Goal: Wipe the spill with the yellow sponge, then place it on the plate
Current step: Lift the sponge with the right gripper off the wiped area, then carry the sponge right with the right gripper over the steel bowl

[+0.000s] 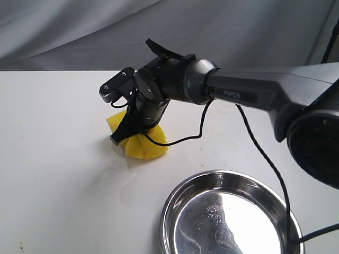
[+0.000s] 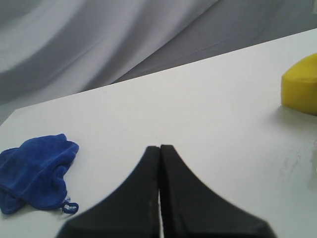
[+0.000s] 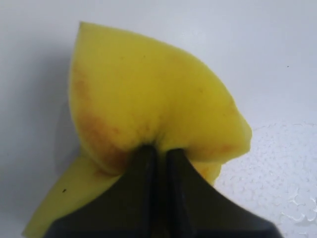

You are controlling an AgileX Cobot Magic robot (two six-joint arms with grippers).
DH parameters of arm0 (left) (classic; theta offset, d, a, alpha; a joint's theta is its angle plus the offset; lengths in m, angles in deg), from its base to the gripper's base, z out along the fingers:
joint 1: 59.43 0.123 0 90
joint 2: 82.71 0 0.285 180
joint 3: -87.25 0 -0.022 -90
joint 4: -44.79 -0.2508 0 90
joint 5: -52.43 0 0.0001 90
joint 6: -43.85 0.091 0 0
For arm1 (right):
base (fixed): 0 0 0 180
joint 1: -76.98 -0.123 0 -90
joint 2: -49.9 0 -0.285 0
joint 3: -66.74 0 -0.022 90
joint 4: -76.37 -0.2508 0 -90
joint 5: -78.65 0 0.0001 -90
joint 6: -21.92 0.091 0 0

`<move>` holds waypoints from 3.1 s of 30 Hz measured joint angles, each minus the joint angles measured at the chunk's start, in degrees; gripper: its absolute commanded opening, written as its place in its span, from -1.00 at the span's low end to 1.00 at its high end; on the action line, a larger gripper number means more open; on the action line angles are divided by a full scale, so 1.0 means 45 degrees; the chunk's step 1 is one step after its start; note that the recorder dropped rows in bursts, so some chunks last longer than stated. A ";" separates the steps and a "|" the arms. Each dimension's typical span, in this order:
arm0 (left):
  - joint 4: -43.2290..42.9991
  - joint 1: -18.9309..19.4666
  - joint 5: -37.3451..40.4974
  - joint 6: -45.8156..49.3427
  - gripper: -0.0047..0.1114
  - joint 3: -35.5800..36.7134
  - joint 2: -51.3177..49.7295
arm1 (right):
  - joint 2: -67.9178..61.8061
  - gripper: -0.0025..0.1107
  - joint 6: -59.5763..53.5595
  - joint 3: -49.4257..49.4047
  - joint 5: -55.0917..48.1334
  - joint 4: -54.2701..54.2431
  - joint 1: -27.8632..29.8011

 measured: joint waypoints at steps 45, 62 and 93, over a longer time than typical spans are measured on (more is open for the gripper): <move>0.0000 0.0000 0.0000 0.0000 -0.92 0.0000 0.0000 | 0.3923 -0.96 -0.2418 -0.0019 -0.2992 0.1618 -0.4304; 0.0000 0.0000 0.0000 0.0000 -0.92 0.0000 0.0000 | 1.1143 -0.96 0.2992 -0.9162 0.0492 0.3554 -0.2589; 0.0000 0.0000 0.0000 0.0000 -0.92 0.0000 0.0000 | 1.4974 -0.96 0.8177 -1.6505 0.5465 0.6585 -0.2578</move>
